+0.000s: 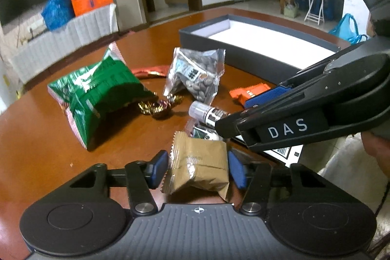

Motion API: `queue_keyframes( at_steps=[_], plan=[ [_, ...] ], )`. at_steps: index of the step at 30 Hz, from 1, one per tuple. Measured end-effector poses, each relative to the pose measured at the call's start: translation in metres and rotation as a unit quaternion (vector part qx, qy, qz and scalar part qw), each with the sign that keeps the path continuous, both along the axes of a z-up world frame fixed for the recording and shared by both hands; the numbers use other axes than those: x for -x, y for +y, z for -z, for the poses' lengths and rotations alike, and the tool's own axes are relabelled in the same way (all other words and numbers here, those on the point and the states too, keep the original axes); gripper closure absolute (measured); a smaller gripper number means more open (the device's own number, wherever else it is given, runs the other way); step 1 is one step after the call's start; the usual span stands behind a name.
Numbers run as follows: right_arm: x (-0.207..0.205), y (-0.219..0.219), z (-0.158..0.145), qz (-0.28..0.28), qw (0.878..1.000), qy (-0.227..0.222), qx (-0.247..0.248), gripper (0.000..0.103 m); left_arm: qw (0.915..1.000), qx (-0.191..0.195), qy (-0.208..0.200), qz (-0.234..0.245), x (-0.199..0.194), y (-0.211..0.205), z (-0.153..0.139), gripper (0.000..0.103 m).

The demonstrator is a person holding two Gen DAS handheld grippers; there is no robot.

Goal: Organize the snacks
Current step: 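Grasp the tan square packet with the left tool while the right tool grasps the tube snack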

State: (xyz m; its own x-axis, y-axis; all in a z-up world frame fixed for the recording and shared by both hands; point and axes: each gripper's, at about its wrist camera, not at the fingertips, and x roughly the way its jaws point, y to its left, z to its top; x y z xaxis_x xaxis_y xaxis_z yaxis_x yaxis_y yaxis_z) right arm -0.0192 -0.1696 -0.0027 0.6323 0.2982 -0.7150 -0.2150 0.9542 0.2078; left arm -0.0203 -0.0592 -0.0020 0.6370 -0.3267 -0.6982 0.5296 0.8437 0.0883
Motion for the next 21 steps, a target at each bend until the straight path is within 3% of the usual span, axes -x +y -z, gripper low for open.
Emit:
queue_keyframes(
  at_steps=[7,9,12,15,21],
  plan=[
    [-0.003,0.007,0.006,-0.011,1.000,0.004,0.019,0.060,0.9989,0.029,0.030,-0.022,-0.012,0.012,0.000,0.053],
    [-0.005,0.009,0.009,-0.012,1.000,0.007,0.024,0.064,0.9986,0.032,0.034,-0.026,-0.013,0.014,0.001,0.054],
    [-0.008,0.008,0.012,-0.006,1.000,0.009,0.022,0.065,0.9985,0.029,0.034,-0.032,-0.014,0.015,0.002,0.056],
    [-0.006,0.012,0.014,-0.013,0.999,-0.004,0.038,0.076,0.9981,0.034,0.037,-0.035,-0.015,0.017,0.002,0.059],
    [-0.005,0.010,0.014,-0.005,1.000,-0.013,0.020,0.078,0.9971,0.047,0.024,-0.055,-0.013,0.025,-0.003,0.061]
  ],
)
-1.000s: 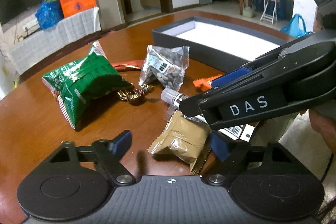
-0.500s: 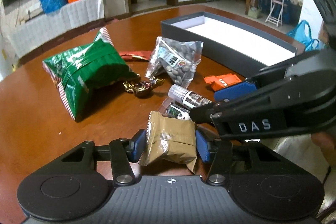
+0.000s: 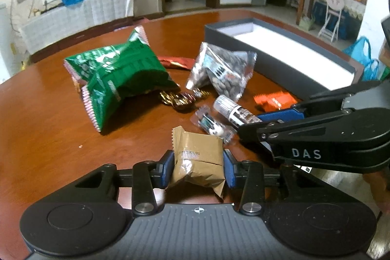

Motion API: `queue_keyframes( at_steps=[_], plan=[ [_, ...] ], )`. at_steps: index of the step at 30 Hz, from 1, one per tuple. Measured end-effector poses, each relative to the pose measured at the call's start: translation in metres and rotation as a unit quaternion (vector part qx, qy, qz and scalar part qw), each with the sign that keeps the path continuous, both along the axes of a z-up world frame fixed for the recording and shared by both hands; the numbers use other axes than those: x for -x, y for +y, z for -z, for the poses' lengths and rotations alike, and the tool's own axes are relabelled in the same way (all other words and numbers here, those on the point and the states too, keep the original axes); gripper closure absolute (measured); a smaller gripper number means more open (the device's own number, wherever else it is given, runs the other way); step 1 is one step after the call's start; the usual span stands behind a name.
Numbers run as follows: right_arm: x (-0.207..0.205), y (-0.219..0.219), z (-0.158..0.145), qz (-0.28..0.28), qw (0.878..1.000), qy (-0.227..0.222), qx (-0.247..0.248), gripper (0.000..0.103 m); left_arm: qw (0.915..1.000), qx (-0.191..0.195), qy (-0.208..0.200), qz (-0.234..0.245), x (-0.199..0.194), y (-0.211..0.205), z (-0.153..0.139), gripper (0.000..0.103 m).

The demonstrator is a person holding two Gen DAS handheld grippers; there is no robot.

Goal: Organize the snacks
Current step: 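Grasp the tan square packet with the left tool while the right tool grasps the tube snack, then carry the tan packet and tube snack into the white box with both tools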

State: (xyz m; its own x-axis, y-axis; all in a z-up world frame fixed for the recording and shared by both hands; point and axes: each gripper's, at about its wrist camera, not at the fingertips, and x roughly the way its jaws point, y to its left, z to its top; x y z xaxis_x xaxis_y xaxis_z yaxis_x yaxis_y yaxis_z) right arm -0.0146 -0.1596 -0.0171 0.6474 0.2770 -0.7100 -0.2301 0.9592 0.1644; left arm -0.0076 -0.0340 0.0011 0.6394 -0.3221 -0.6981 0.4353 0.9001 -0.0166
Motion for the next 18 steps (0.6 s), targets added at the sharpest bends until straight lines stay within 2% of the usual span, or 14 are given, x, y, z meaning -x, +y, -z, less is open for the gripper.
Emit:
queue_keyframes(
  at_steps=[5,14,18],
  plan=[
    [0.009,-0.003,-0.011,0.004,0.999,-0.046,-0.017,0.078,0.9988,0.011,-0.041,-0.025,0.007,0.009,-0.010,0.061],
    [0.017,-0.003,-0.038,0.024,0.990,-0.130,-0.039,0.078,0.9948,-0.003,-0.088,-0.052,0.014,0.008,-0.022,0.061],
    [0.012,-0.006,-0.054,0.048,0.984,-0.165,-0.048,0.078,0.9922,-0.008,-0.110,-0.059,0.011,0.001,-0.038,0.061]
  ],
)
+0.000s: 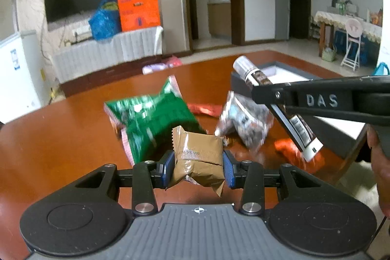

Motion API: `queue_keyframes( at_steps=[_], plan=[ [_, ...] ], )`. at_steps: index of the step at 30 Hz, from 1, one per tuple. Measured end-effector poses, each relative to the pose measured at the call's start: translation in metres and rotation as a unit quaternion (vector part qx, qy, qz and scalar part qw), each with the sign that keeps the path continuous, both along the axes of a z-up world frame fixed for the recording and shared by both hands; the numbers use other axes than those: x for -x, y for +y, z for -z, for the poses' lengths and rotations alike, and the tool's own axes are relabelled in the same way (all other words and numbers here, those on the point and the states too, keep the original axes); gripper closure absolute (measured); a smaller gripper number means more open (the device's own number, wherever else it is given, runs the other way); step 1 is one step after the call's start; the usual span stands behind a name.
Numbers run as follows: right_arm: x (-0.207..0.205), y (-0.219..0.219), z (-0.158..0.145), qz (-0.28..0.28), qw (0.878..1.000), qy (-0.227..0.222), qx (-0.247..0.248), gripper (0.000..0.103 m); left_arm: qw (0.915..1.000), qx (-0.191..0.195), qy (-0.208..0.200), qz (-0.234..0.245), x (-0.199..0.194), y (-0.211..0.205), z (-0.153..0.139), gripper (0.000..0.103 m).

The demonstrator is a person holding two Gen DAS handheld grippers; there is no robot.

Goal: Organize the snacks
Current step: 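Carry the tan packet and tube snack into the white box with both tools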

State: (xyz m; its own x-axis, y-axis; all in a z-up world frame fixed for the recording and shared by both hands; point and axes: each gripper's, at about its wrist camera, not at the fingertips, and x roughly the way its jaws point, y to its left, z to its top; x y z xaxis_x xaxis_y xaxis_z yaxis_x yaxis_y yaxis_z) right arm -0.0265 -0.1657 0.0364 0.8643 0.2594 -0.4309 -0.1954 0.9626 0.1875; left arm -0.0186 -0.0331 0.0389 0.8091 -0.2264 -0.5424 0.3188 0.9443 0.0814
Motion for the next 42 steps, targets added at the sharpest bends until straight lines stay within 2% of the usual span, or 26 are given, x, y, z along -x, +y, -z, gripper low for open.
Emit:
queue_keyframes(
  at_steps=[2,9,13,16,18,21,28,31,33,37,42],
  plan=[
    [-0.006,-0.002,-0.010,0.014,1.000,-0.019,-0.003,0.078,0.9999,0.003,-0.012,-0.004,-0.007,-0.005,-0.013,0.061],
    [-0.026,-0.029,-0.048,0.058,0.996,-0.065,-0.023,0.078,0.9978,0.053,-0.039,0.004,-0.047,-0.037,-0.055,0.061],
    [-0.042,-0.058,-0.063,0.068,0.994,-0.082,-0.023,0.078,0.9964,0.069,-0.048,0.010,-0.073,-0.069,-0.061,0.061],
    [-0.055,-0.089,-0.063,0.104,0.991,-0.087,-0.015,0.078,0.9959,0.075,-0.046,0.019,-0.092,-0.095,-0.054,0.061],
    [-0.064,-0.114,-0.059,0.140,0.987,-0.069,-0.029,0.078,0.9961,0.072,-0.043,0.029,-0.102,-0.108,-0.047,0.061],
    [-0.079,-0.146,-0.051,0.164,0.984,-0.036,-0.051,0.078,0.9958,0.073,-0.042,0.035,-0.118,-0.121,-0.036,0.061],
    [-0.123,-0.182,-0.039,0.193,0.980,-0.016,-0.038,0.078,0.9963,0.073,-0.026,0.036,-0.169,-0.150,-0.015,0.061],
    [-0.137,-0.189,-0.020,0.185,0.982,-0.001,-0.039,0.078,0.9963,0.063,-0.025,0.052,-0.182,-0.159,-0.007,0.061],
    [-0.148,-0.194,-0.006,0.178,0.983,0.029,-0.040,0.078,0.9969,0.044,-0.017,0.062,-0.193,-0.167,0.003,0.061],
    [-0.165,-0.222,0.020,0.182,0.976,0.084,-0.082,0.078,0.9970,0.042,0.010,0.065,-0.214,-0.173,0.018,0.061],
    [-0.186,-0.228,0.050,0.162,0.976,0.128,-0.074,0.078,0.9975,0.028,0.027,0.059,-0.229,-0.175,0.034,0.061]
  ],
)
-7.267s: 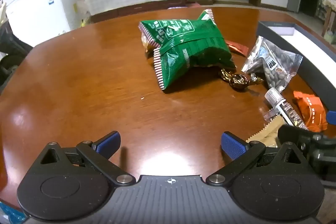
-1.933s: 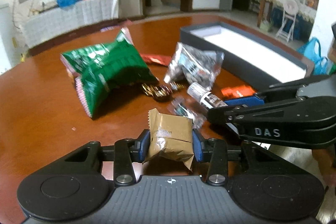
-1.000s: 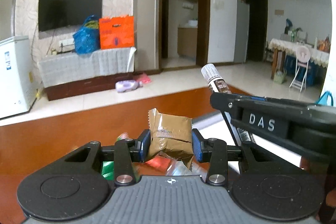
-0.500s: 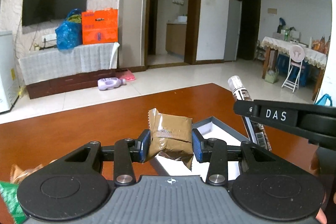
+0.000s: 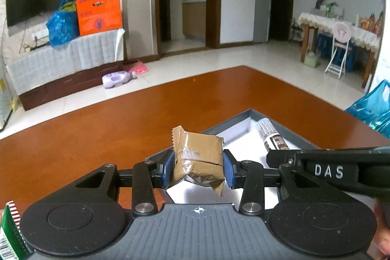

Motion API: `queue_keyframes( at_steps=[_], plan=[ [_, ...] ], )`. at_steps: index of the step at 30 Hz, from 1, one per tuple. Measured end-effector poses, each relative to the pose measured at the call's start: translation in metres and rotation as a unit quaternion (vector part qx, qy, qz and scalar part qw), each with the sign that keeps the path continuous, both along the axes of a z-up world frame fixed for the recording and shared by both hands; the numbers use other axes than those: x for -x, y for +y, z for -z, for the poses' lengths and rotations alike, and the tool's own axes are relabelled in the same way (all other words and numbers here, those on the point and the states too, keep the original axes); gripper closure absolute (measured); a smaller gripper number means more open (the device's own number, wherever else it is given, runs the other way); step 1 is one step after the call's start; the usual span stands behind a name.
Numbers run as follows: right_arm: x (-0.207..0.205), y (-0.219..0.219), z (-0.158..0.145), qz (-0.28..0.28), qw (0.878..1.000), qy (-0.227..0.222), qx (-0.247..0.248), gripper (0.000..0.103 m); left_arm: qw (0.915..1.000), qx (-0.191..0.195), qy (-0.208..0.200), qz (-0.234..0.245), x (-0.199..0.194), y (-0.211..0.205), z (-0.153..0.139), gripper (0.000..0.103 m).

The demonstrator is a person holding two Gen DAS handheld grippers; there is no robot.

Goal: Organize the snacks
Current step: 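Carry the tan packet and tube snack into the white box with both tools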

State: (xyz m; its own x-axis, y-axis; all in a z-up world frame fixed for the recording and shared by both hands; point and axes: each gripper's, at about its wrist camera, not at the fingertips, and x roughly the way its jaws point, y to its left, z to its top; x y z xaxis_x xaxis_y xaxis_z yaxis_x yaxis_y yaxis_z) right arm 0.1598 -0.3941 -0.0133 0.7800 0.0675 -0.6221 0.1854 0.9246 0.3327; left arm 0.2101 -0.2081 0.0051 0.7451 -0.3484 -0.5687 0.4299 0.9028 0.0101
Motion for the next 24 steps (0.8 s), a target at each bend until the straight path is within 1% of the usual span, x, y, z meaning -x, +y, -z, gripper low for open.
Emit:
queue_keyframes(
  at_steps=[4,6,8,16,20,24],
  plan=[
    [-0.017,0.005,0.013,-0.006,1.000,0.019,0.001,0.078,0.9998,0.005,0.019,-0.001,-0.008,0.005,0.007,0.061],
    [-0.022,0.008,0.017,-0.006,1.000,0.028,-0.003,0.078,0.9999,-0.002,0.011,-0.001,-0.010,0.006,0.008,0.061],
    [-0.027,0.012,0.020,-0.006,1.000,0.030,-0.002,0.078,0.9999,0.001,0.012,0.001,-0.013,0.006,0.008,0.061],
    [-0.024,0.023,0.018,-0.001,0.999,0.031,0.006,0.078,0.9999,0.008,0.011,0.004,0.003,0.002,0.006,0.059],
    [-0.017,0.027,0.016,0.001,0.999,0.034,0.017,0.078,0.9998,0.011,0.014,0.006,0.002,0.004,0.006,0.057],
    [-0.020,0.030,0.020,0.000,0.999,0.038,0.020,0.078,0.9998,0.014,0.014,0.007,0.003,0.004,0.005,0.057]
  ],
)
